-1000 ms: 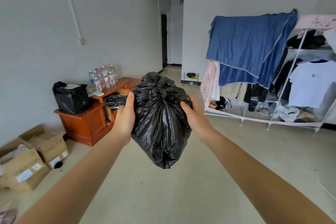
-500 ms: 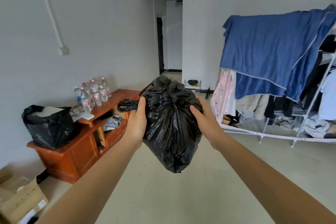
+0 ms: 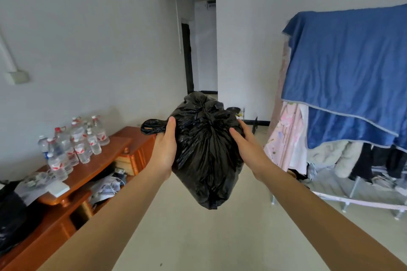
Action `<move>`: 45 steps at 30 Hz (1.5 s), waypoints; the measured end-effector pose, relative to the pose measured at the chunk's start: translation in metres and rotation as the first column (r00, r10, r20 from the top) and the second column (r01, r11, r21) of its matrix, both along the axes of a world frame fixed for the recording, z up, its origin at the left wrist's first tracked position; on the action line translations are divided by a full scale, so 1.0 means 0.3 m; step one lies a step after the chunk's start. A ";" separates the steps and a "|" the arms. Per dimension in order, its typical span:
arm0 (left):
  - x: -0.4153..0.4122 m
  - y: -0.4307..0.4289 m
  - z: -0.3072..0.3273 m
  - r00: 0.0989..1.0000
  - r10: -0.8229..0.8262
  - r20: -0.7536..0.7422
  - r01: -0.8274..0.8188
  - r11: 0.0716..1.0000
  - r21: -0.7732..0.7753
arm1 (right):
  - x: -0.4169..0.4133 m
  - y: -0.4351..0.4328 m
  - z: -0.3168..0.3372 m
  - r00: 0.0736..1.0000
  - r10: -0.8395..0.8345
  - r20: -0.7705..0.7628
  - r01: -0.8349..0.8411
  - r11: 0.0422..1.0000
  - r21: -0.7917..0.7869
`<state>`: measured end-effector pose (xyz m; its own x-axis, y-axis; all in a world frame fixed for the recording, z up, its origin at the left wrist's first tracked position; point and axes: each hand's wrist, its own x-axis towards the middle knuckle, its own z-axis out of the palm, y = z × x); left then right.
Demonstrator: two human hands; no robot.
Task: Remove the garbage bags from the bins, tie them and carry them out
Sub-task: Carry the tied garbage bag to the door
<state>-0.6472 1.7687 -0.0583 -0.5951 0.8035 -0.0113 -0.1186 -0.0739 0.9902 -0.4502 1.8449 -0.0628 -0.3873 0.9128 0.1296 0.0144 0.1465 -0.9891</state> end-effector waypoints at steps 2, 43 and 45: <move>-0.109 0.167 0.016 1.000 0.008 0.010 -0.008 1.000 0.011 | -0.106 0.186 0.021 1.000 0.015 0.010 -0.015 1.000 -0.006; -2.226 4.178 -0.078 1.000 0.024 0.015 -0.025 0.998 0.058 | -2.251 4.234 -0.075 0.996 0.086 0.025 -0.085 0.996 -0.038; -2.352 4.355 -0.109 0.999 0.048 0.013 -0.048 0.997 0.063 | -2.389 4.428 -0.110 0.995 0.088 0.036 -0.087 0.996 -0.026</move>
